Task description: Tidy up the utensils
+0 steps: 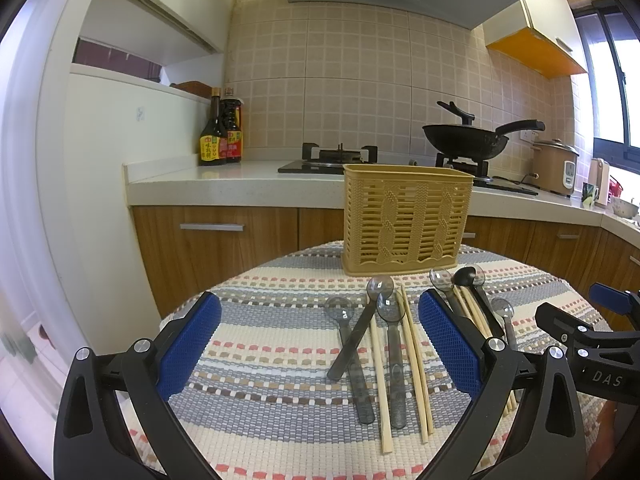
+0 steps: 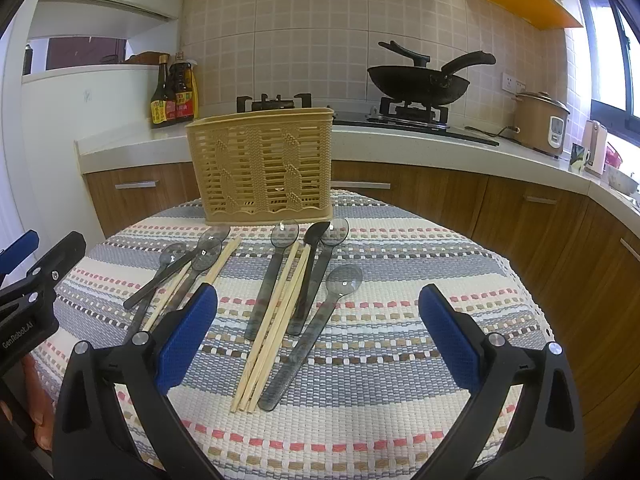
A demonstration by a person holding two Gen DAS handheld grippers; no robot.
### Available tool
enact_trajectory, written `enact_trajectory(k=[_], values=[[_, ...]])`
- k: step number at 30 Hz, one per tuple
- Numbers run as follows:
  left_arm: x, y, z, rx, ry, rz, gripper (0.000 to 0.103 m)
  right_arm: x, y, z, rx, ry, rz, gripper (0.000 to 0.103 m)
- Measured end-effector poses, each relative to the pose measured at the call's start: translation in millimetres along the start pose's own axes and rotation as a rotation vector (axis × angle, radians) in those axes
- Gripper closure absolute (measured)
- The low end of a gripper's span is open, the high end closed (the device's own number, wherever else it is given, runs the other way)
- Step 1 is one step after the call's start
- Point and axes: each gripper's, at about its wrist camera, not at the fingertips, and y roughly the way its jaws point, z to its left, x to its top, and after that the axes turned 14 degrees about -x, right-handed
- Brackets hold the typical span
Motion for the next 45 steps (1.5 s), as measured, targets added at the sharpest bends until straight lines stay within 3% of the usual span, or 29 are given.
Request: enact_trajectory(k=[8, 14, 16, 18, 20, 21, 22, 24, 25, 27, 31, 33, 37, 45], values=[[-2, 5, 4, 0.001, -0.011, 0.001, 0.007, 0, 1, -1, -0.016, 0.017, 0.002, 0.006], [0, 14, 20, -0.076, -0.031, 0.053, 0.007, 2, 7, -10, 0.012, 0.055, 0.033, 0.006], [6, 24, 25, -0.095, -0.002, 0.129, 0.007, 4, 12, -9, 0.001, 0.042, 0.064, 0.006], [13, 42, 34, -0.144, 0.011, 0.272, 0.010, 6, 19, -6, -0.012, 0.009, 0.123, 0.006], [23, 58, 34, -0.169, 0.090, 0.334, 0.012, 11, 26, -5, 0.014, -0.008, 0.170, 0.006], [25, 64, 33, -0.190, 0.115, 0.347, 0.018, 14, 29, -6, 0.033, -0.008, 0.187, 0.006], [27, 73, 30, -0.201, 0.154, 0.406, 0.020, 18, 35, -8, 0.036, -0.005, 0.219, 0.006], [26, 95, 26, -0.226, 0.234, 0.530, 0.033, 24, 45, -8, -0.043, -0.041, 0.243, 0.006], [24, 103, 24, -0.238, 0.263, 0.560, 0.034, 27, 57, -9, -0.082, -0.063, 0.308, 0.008], [22, 124, 24, -0.288, 0.272, 0.646, 0.040, 30, 71, -16, -0.057, -0.044, 0.396, 0.012], [20, 162, 32, -0.405, 0.176, 0.797, 0.056, 32, 104, -27, -0.028, -0.002, 0.562, 0.039], [19, 173, 34, -0.440, 0.136, 0.830, 0.064, 31, 116, -23, -0.015, -0.013, 0.621, 0.047], [23, 184, 34, -0.488, 0.126, 0.868, 0.065, 29, 131, -11, 0.007, -0.024, 0.761, 0.069], [20, 199, 21, -0.478, 0.233, 0.914, 0.071, 39, 142, 7, -0.006, 0.007, 0.826, 0.075]])
